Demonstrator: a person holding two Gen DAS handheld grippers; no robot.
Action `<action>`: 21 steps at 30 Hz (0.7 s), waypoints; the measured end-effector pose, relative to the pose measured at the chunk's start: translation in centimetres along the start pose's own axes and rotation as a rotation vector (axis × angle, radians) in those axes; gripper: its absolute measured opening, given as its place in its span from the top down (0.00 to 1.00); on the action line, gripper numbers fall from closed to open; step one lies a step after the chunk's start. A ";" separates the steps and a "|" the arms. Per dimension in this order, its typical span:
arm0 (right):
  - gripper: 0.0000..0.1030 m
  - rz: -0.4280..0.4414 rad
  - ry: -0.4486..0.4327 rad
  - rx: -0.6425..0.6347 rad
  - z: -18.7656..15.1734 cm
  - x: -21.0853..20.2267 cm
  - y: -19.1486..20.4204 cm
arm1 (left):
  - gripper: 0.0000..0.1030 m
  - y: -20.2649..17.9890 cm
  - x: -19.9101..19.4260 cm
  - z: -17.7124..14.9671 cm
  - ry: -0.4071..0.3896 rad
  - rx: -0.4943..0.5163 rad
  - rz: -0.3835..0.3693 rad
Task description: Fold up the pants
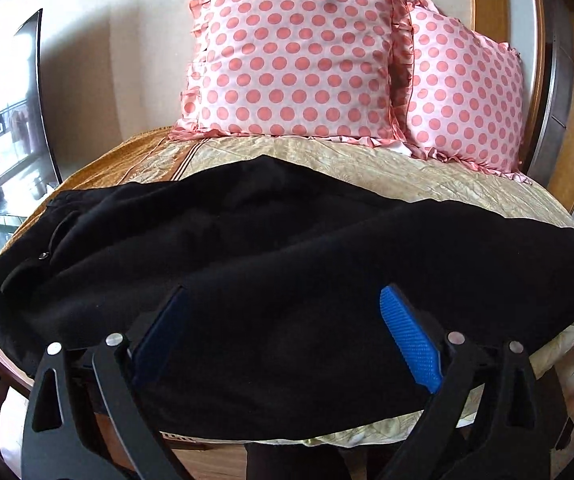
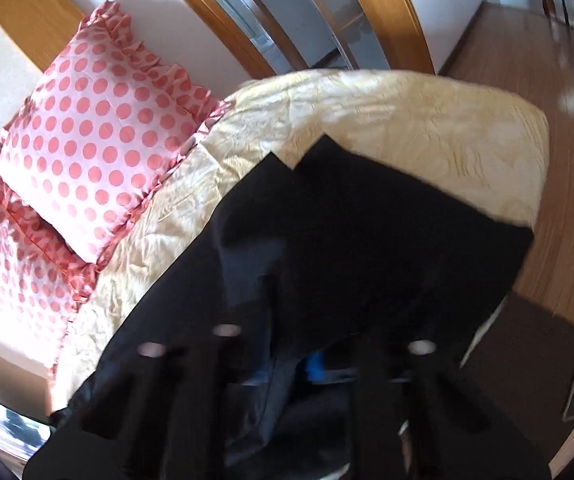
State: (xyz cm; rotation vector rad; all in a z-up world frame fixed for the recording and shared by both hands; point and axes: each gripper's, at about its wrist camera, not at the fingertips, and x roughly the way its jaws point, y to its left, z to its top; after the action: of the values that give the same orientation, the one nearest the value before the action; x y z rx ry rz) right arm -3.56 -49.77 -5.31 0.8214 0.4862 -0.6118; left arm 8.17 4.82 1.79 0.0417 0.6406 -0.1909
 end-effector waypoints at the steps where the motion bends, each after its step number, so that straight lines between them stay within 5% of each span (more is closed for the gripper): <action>1: 0.97 -0.008 -0.029 -0.043 0.4 -0.5 0.6 | 0.07 0.0 0.1 0.0 0.005 -0.004 0.000; 5: 0.97 -0.031 -0.235 -0.219 0.8 -5.3 3.2 | 0.07 -0.2 0.5 -0.1 0.025 -0.014 -0.015; 7: 0.97 -0.109 -0.298 -0.268 -0.3 -6.9 2.9 | 0.06 -0.4 0.6 -0.2 0.025 -0.007 -0.021; 12: 0.97 -0.207 -0.054 -0.151 -2.6 -2.2 -2.7 | 0.05 -0.5 1.8 -0.5 0.063 0.001 -0.040; 21: 0.97 -0.186 -0.059 -0.154 -2.0 -2.2 -2.8 | 0.05 0.4 1.6 -1.0 0.065 -0.023 -0.037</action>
State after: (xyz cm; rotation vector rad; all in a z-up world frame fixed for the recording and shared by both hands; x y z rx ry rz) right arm -7.37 -48.97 -6.60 0.6142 0.5522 -0.7581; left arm 8.91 5.01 0.00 0.0143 0.7089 -0.2185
